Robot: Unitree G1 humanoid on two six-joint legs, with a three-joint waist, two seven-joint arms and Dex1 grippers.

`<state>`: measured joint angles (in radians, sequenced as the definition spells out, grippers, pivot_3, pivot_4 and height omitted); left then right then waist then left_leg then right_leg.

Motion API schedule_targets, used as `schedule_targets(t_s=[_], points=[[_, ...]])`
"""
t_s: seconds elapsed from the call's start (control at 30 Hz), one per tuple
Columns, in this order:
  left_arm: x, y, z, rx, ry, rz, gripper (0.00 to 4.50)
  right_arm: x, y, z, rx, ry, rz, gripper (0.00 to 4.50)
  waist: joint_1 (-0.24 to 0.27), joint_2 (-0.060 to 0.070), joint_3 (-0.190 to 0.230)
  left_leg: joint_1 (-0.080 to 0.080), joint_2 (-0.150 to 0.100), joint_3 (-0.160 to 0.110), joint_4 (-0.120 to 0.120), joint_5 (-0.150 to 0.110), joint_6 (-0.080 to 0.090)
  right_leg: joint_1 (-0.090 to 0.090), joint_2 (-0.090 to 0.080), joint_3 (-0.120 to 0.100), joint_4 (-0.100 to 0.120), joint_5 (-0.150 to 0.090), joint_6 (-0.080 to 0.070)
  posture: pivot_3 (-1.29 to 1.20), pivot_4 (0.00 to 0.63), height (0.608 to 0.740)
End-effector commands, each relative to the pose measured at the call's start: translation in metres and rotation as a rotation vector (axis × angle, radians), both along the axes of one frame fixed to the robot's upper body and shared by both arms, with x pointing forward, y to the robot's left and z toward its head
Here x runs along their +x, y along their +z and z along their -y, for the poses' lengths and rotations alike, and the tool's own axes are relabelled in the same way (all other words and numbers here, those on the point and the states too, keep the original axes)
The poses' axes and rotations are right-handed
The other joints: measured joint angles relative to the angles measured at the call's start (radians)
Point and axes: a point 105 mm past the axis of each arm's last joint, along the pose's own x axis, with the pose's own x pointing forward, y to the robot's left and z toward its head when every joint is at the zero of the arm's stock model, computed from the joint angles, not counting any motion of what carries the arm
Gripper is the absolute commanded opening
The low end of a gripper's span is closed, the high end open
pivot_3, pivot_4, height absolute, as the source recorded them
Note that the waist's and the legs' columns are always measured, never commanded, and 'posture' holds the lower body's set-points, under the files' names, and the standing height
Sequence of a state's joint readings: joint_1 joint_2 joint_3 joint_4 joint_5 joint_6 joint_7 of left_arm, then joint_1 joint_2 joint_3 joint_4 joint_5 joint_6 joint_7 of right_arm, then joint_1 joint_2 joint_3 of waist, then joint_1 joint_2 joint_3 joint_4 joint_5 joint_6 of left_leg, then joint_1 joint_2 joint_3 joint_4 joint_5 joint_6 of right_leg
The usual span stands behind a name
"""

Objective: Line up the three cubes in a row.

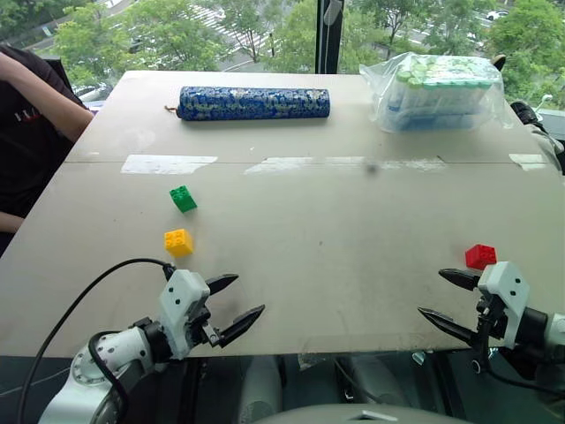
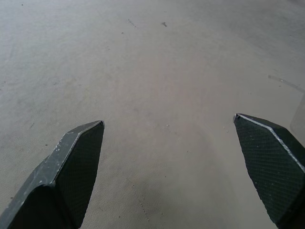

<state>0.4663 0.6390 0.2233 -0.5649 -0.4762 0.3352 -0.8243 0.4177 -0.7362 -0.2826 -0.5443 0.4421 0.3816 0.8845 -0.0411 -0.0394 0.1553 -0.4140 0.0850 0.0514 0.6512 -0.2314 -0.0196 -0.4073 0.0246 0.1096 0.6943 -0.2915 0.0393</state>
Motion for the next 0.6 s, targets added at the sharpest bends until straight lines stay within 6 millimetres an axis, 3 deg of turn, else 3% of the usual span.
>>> schedule_targets(t_s=[0.03, 0.13, 0.23, 0.33, 0.43, 0.6], points=[[0.005, 0.024, 0.019, -0.050, -0.107, 0.079, 4.44, 0.014, 0.022, -0.008, 0.023, -0.050, 0.139, 4.50, 0.000, 0.000, 0.000, 0.000, 0.000, 0.000, 0.000, 0.000, 0.000, 0.000, 0.000, 0.000, 0.000, 0.000, 0.000, 0.00, 0.150, 0.740], [0.008, 0.046, 0.039, -0.097, -0.263, 0.113, 4.44, 0.030, 0.048, -0.011, 0.016, -0.183, 0.279, 4.50, 0.001, 0.003, 0.000, 0.000, 0.000, -0.003, 0.002, 0.000, 0.000, 0.001, 0.000, -0.004, 0.000, -0.001, 0.001, 0.00, 0.150, 0.740], [0.010, 0.057, 0.050, -0.095, -0.386, 0.119, 4.44, 0.034, 0.053, -0.003, 0.032, -0.292, 0.259, 4.50, 0.003, 0.004, -0.003, 0.000, -0.002, -0.004, 0.002, 0.000, 0.000, 0.003, -0.002, -0.003, 0.001, -0.001, 0.001, 0.00, 0.150, 0.740], [0.016, 0.065, 0.059, -0.079, -0.484, 0.138, 4.44, 0.041, 0.046, 0.031, -0.098, -0.543, 0.234, 4.50, 0.005, 0.004, -0.003, 0.000, -0.004, -0.004, 0.002, 0.000, 0.000, 0.003, -0.003, -0.004, 0.000, 0.001, -0.001, 0.00, 0.150, 0.740], [0.017, 0.069, 0.070, -0.085, -0.566, 0.142, 4.44, 0.037, 0.038, 0.055, -0.109, -0.731, 0.154, 4.50, 0.006, 0.004, -0.003, 0.000, -0.006, -0.005, 0.000, 0.000, 0.000, 0.003, -0.004, -0.004, 0.000, 0.000, 0.000, 0.00, 0.150, 0.740], [0.016, 0.066, 0.077, -0.070, -0.659, 0.138, 4.44, 0.028, 0.027, 0.073, -0.059, -0.902, 0.036, 4.50, -0.002, 0.005, -0.003, 0.000, -0.006, -0.006, -0.001, 0.000, 0.000, 0.003, -0.004, -0.004, 0.000, 0.000, 0.001, 0.00, 0.150, 0.740]])
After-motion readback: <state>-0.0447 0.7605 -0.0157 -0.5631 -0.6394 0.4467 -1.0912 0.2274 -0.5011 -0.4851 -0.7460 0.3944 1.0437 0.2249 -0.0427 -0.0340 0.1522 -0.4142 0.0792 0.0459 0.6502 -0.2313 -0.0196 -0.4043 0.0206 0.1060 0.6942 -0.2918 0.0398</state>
